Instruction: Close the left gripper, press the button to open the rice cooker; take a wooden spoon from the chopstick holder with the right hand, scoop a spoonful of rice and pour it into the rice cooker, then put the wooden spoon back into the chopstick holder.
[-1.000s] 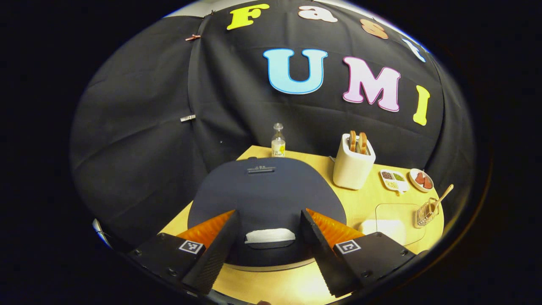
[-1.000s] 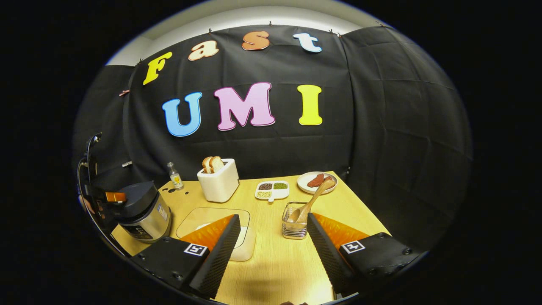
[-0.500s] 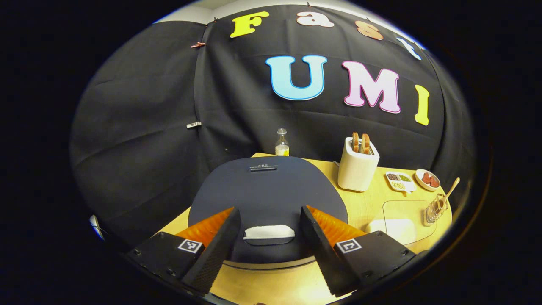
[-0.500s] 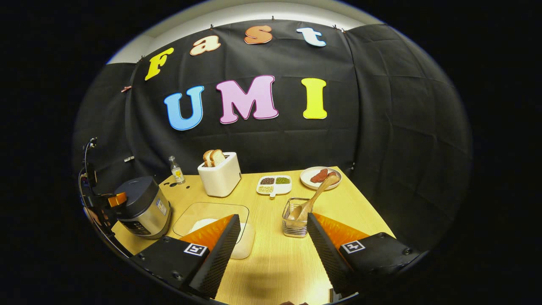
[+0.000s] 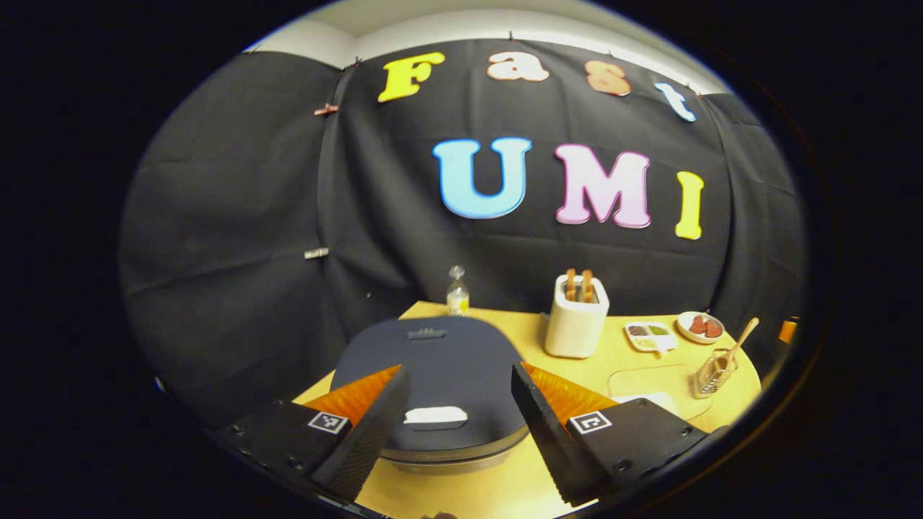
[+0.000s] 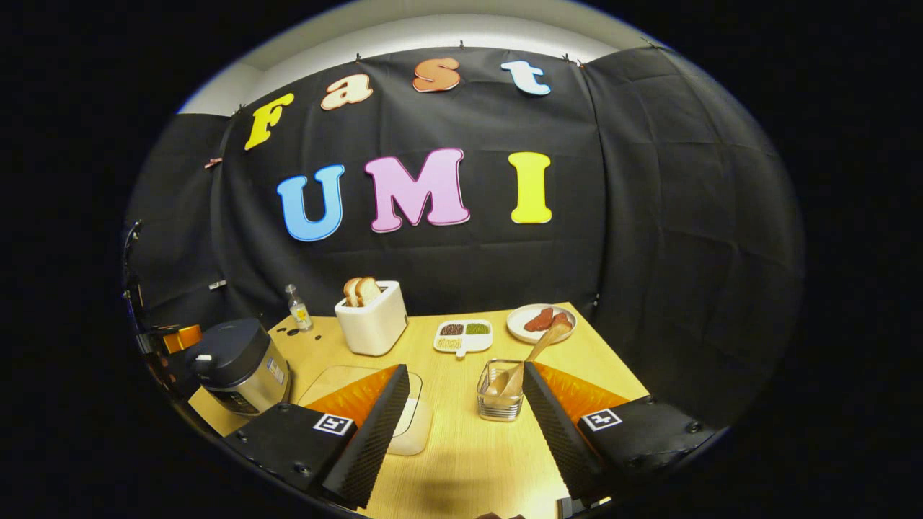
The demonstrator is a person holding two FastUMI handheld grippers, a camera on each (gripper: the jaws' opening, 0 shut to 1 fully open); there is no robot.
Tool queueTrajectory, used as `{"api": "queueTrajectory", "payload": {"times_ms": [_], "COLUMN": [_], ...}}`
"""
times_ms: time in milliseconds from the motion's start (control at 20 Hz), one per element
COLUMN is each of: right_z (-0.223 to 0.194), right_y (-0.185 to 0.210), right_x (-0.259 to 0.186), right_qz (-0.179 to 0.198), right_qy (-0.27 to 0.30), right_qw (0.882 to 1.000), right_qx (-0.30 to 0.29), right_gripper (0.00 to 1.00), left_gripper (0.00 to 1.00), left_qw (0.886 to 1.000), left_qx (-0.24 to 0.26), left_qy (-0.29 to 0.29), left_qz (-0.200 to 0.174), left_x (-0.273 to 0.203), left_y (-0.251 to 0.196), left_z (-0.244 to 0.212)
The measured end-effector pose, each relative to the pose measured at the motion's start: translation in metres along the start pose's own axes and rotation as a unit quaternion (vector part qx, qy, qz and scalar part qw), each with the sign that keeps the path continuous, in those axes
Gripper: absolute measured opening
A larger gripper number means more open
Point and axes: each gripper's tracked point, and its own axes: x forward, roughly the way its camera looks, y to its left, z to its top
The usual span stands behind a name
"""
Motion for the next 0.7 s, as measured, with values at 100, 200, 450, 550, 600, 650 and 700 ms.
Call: {"api": "queueTrajectory", "payload": {"times_ms": [100,200,450,550,600,650,700], "right_z": [0.023,0.040,0.043,0.040,0.038,0.037,0.036], "right_y": [-0.006,-0.012,-0.028,-0.030,-0.031,-0.031,-0.030], "right_x": [-0.011,-0.027,-0.068,-0.084,-0.089,-0.092,-0.093], "right_qz": [-0.010,-0.021,-0.055,-0.063,-0.067,-0.068,-0.066], "right_qy": [-0.024,-0.045,-0.040,-0.037,-0.036,-0.036,-0.036], "right_qw": [1.000,0.999,0.998,0.997,0.997,0.997,0.997], "right_qx": [-0.008,-0.009,0.011,0.019,0.016,0.010,0.005], "right_gripper": [0.98,0.98,0.98,0.98,0.98,0.98,0.98], "left_gripper": [0.95,0.95,0.95,0.95,0.95,0.95,0.95], "left_qw": [0.999,0.998,0.996,0.995,0.995,0.995,0.994], "left_qx": [-0.006,-0.024,-0.053,-0.041,-0.032,-0.027,-0.020], "left_qy": [-0.019,-0.031,-0.035,-0.047,-0.052,-0.056,-0.058], "left_qz": [-0.027,-0.042,-0.070,-0.078,-0.081,-0.083,-0.086], "left_x": [-0.022,-0.043,-0.089,-0.101,-0.105,-0.108,-0.107], "left_y": [-0.024,-0.041,-0.072,-0.077,-0.078,-0.077,-0.079], "left_z": [0.023,0.039,0.051,0.054,0.056,0.056,0.056]}}
